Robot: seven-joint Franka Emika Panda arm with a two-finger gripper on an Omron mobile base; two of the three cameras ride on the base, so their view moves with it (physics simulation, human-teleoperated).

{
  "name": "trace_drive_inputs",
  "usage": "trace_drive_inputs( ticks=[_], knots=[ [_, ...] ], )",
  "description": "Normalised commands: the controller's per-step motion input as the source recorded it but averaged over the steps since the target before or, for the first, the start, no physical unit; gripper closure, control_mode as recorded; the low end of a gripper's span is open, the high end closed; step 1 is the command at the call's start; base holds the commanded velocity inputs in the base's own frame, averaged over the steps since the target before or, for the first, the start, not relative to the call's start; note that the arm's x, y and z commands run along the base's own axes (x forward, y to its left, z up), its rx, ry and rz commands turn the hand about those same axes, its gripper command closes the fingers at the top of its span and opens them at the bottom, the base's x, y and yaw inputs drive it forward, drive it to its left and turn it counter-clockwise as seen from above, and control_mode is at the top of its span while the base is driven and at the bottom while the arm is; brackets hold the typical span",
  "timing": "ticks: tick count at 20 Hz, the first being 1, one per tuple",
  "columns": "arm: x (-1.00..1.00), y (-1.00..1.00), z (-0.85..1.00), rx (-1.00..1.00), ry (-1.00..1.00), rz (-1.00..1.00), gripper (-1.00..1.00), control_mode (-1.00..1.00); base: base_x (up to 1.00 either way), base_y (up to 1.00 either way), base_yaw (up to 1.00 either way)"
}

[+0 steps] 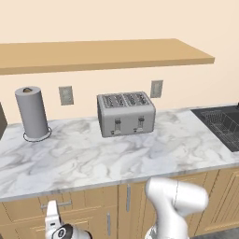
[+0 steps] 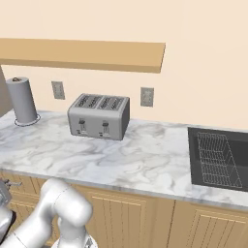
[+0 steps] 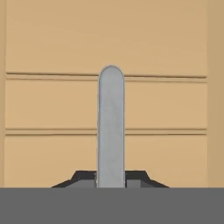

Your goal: Take the pizza cutter from the drawer on the left and place it on the dining counter for cutting.

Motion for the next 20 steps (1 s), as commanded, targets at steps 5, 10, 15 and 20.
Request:
trace_drive_inputs(
  ticks=[5, 10, 15, 20],
  knots=[
    [-0.52, 0.14, -0.01, 0.00, 0.00, 0.00, 1.00, -1.00, 0.00, 0.00, 0.00],
    [-0.68, 0.15, -0.03, 0.00, 0.00, 0.00, 1.00, -1.00, 0.00, 0.00, 0.00],
    [-0.74, 0.17, -0.05, 0.00, 0.00, 0.00, 1.00, -1.00, 0.00, 0.00, 0.00],
    [-0.72, 0.17, -0.05, 0.00, 0.00, 0.00, 1.00, -1.00, 0.00, 0.00, 0.00]
  ],
)
